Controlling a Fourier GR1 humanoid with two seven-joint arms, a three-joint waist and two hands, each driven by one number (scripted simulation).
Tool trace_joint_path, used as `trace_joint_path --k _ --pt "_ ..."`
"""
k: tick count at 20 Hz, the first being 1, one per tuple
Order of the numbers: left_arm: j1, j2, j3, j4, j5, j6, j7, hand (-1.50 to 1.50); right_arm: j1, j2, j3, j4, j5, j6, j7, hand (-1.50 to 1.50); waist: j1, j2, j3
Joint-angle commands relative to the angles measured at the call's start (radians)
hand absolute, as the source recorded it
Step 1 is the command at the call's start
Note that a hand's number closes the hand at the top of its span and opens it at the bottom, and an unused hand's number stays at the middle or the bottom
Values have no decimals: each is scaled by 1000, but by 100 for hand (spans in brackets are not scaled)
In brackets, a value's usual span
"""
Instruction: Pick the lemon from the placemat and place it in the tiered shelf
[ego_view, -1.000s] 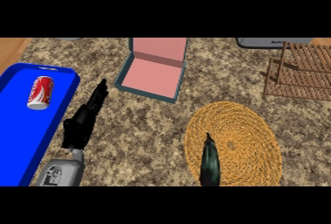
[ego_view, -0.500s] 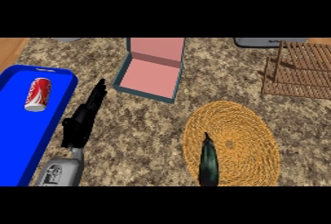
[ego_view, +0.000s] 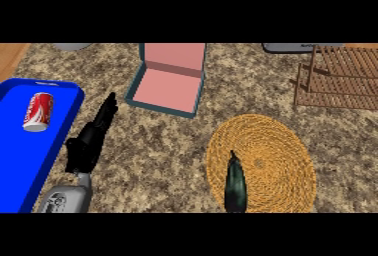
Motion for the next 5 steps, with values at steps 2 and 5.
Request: trace_joint_path --k 2,5 --pt "1 -6 5 -30 -1 15 32 0 223 -83 -160 107 -52 191 -117 -150 -17 -4 1" --pt "-19 14 32 -17 24 -8 37 0 323 -92 -241 179 -75 244 -197 -150 -5 1 1"
